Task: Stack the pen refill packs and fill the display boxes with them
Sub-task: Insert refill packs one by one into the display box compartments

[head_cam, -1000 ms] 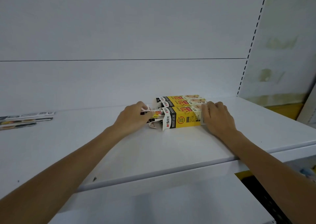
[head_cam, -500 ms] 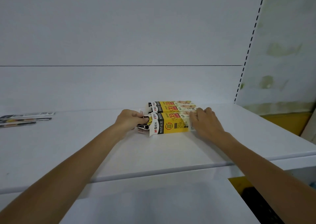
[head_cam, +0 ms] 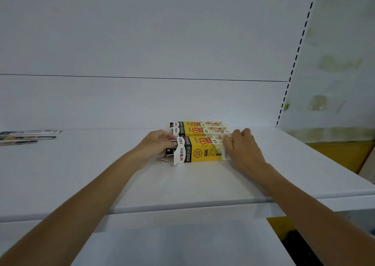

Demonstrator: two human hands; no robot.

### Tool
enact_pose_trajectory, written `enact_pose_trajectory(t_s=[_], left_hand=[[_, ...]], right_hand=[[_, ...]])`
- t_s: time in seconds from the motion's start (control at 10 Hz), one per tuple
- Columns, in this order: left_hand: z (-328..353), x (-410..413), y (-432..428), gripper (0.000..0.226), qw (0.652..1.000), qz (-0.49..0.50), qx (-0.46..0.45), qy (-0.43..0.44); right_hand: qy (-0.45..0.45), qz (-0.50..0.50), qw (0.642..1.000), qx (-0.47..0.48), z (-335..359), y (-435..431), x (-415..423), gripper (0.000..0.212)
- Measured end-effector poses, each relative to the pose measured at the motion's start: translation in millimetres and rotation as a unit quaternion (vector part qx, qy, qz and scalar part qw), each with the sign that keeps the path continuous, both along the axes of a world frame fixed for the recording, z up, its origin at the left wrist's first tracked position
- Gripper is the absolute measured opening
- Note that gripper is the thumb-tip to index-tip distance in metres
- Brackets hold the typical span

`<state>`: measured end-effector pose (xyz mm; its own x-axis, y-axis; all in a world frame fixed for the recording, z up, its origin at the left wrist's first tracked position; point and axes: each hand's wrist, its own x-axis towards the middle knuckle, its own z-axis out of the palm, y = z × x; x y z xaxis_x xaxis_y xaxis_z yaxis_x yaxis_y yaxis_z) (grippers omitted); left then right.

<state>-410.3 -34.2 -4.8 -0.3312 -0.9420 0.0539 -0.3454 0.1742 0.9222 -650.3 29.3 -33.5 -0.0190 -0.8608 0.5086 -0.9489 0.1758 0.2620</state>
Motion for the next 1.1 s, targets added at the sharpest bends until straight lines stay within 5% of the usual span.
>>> enact_pose_trajectory(t_s=[0.1, 0.2, 0.4, 0.5, 0.6, 0.9, 1.0, 1.1], left_hand=[[-5, 13, 1, 0.014, 0.995, 0.064, -0.076, -0.017], [-10, 9, 7, 0.006, 0.991, 0.076, -0.1, -0.042], [-15, -2, 6, 0.025, 0.995, 0.083, -0.049, -0.025], [-17, -2, 6, 0.023, 0.993, 0.113, -0.039, 0.011], [-14, -4, 9, 0.024, 0.987, 0.14, -0.034, 0.074], [-12, -11, 11, 0.013, 0.986, 0.147, -0.027, 0.073], [-14, -14, 6, 0.012, 0.99, 0.124, -0.003, 0.069], [-16, -16, 0, 0.015, 0.995, 0.094, 0.002, 0.044]], right_hand=[[-0.124, 0.023, 0.992, 0.02, -2, -5, 0, 0.043], [-0.155, 0.054, 0.985, -0.058, -2, -2, 7, 0.032], [-0.248, 0.031, 0.962, -0.107, -2, -2, 9, 0.081], [-0.294, 0.016, 0.949, -0.112, 0, -1, 10, 0.087], [-0.284, 0.011, 0.951, -0.118, -1, -1, 12, 0.087], [-0.214, 0.022, 0.971, -0.108, 0, -4, 11, 0.075], [-0.169, 0.029, 0.984, -0.045, 2, 0, 12, 0.024], [-0.108, 0.033, 0.992, -0.058, -5, -7, 1, 0.033]])
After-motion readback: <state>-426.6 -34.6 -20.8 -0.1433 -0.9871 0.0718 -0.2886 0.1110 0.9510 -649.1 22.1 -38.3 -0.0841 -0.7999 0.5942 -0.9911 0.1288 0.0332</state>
